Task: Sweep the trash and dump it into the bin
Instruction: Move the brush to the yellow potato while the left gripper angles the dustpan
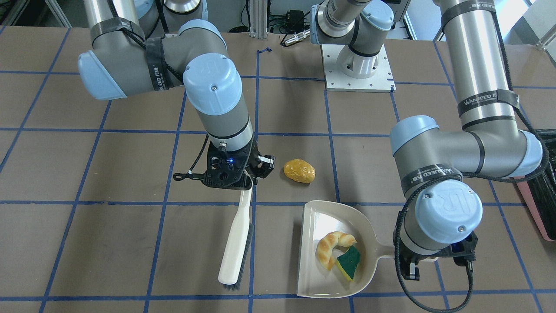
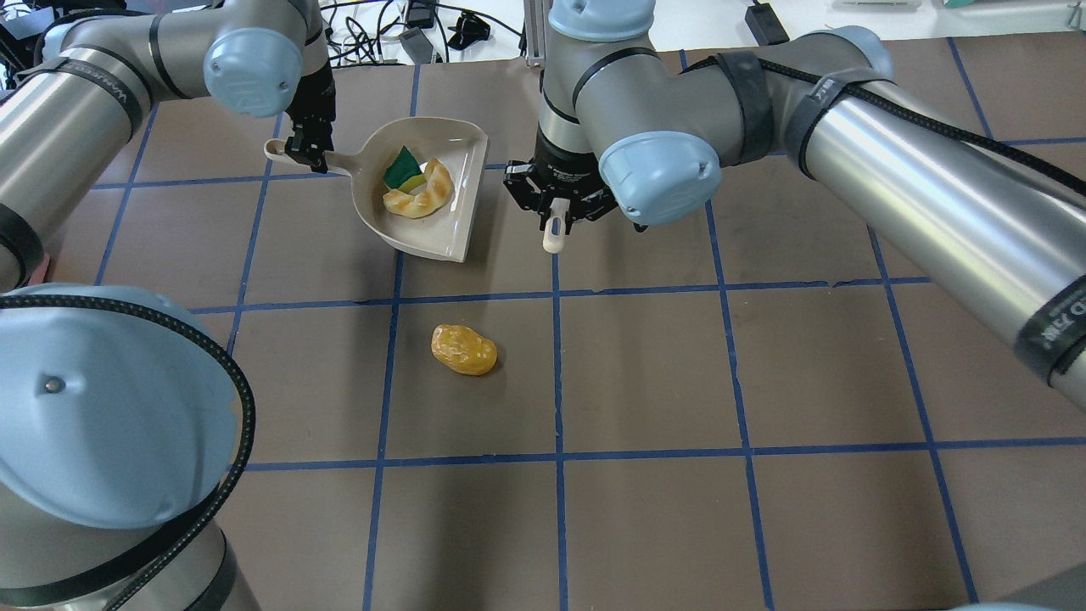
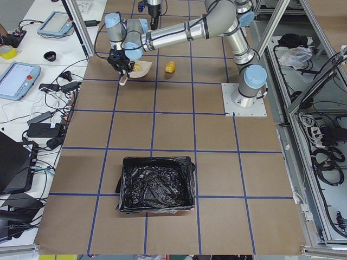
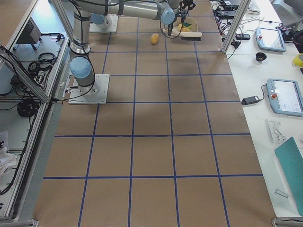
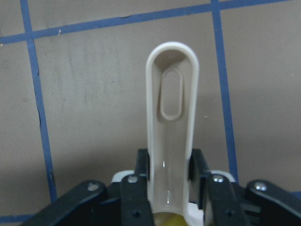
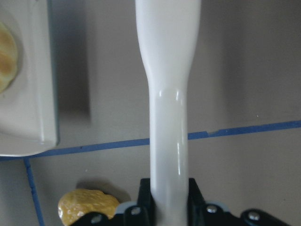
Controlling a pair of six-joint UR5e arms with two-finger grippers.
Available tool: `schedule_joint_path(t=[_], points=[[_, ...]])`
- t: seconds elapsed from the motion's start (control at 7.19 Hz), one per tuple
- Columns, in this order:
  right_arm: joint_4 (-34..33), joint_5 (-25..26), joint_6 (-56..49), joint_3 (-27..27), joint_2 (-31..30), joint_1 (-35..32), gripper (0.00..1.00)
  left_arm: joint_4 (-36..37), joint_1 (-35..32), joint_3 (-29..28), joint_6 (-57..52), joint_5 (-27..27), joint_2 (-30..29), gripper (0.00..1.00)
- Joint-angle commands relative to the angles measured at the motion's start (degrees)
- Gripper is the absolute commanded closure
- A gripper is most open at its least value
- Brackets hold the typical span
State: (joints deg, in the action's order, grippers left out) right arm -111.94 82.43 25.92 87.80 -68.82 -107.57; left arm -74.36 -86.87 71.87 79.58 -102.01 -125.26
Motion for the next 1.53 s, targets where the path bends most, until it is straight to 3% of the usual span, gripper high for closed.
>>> schedule_joint_path(t=[0.0, 0.28, 0.56, 0.83, 1.11, 1.39], points=[[-0.1, 0.6, -2.0, 6.9, -0.8, 0.5, 1.00, 1.7, 4.6, 4.3, -6.4, -0.2, 1.0, 1.00], [1.0, 4.7, -1.8, 12.8, -6.4, 0.1, 1.00, 3.6, 8.0, 12.5, -9.2, -0.5, 5.2, 1.00], [1.3, 4.2, 1.6, 16.7, -10.8, -2.5, 1.00, 4.2, 9.1, 19.8, -7.8, -0.6, 11.2, 1.00], [1.6, 4.6, 9.3, 16.9, -10.3, -8.7, 1.00, 3.4, 9.3, 24.9, -0.9, -2.8, 17.7, 1.00], [1.4, 3.7, 13.2, 17.1, -10.3, -10.1, 1.00, 4.1, 9.4, 30.8, 5.3, -2.6, 21.7, 1.00], [0.5, 1.0, 18.2, 17.1, -7.7, -13.6, 1.00, 6.6, 9.4, 37.8, 4.7, -2.2, 25.4, 1.00]])
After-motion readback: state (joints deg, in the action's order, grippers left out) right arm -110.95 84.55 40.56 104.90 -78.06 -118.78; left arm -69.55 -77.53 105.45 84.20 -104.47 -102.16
